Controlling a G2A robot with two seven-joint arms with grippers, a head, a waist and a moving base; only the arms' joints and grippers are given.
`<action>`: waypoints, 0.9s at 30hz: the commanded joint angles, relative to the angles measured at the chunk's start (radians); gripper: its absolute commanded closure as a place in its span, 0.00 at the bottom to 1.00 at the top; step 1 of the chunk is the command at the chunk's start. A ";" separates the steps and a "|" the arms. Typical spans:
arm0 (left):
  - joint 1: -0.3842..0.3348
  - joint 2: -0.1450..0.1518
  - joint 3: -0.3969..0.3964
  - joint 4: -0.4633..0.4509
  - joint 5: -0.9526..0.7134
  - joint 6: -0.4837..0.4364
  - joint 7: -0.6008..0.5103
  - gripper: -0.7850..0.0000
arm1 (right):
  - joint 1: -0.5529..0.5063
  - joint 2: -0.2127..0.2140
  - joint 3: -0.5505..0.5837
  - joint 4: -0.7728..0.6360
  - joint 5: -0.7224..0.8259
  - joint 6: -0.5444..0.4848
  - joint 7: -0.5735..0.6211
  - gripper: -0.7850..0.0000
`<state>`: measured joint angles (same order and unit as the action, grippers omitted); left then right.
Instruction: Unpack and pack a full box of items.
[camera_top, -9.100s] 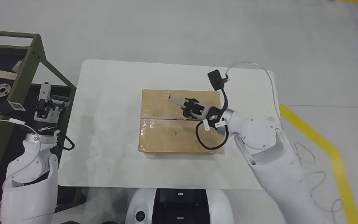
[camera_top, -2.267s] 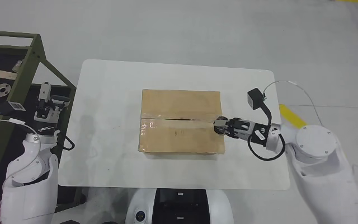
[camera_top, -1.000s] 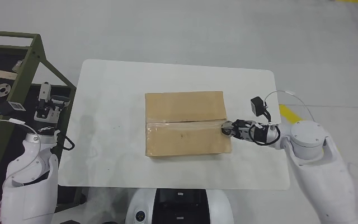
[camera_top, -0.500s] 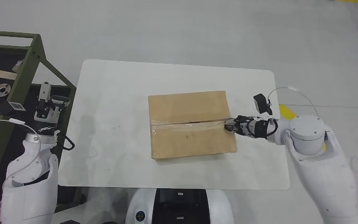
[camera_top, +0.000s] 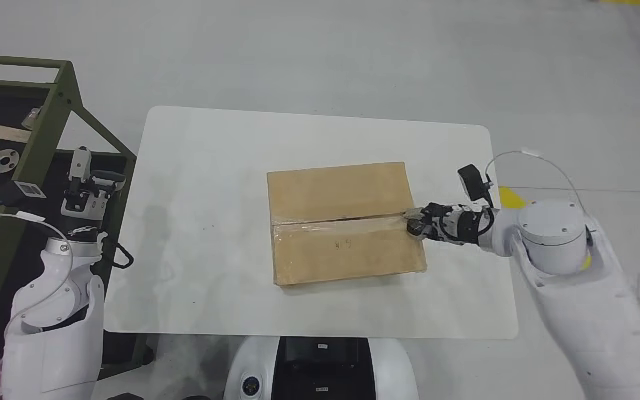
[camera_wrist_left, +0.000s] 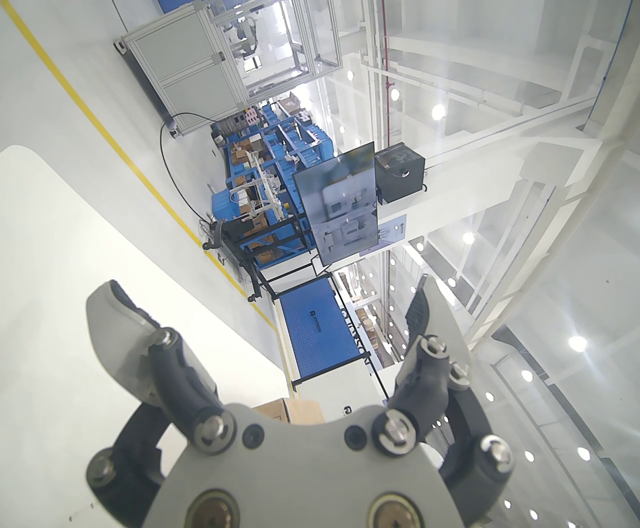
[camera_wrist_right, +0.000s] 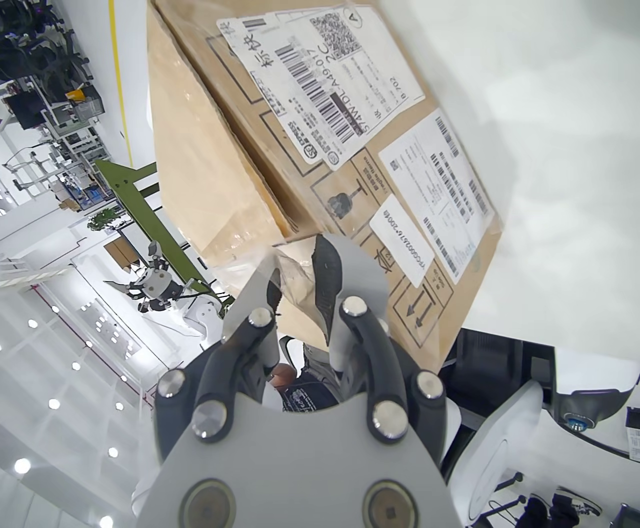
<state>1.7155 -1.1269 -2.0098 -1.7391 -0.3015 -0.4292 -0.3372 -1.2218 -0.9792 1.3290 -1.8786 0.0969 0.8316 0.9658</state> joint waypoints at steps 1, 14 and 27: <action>0.000 0.000 0.000 0.000 0.000 0.000 0.000 0.00 | 0.009 0.002 -0.008 -0.001 -0.007 0.011 -0.001 0.71; 0.000 0.000 0.000 0.000 0.000 0.000 0.000 0.00 | 0.041 0.030 -0.048 -0.039 -0.056 0.088 -0.065 0.68; 0.000 0.000 0.000 0.000 0.000 0.000 0.000 0.00 | 0.051 0.081 -0.087 -0.072 -0.068 0.149 -0.126 0.64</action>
<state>1.7155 -1.1269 -2.0098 -1.7391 -0.3015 -0.4292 -0.3372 -1.1735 -0.9023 1.2457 -1.9513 0.0270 0.9778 0.8421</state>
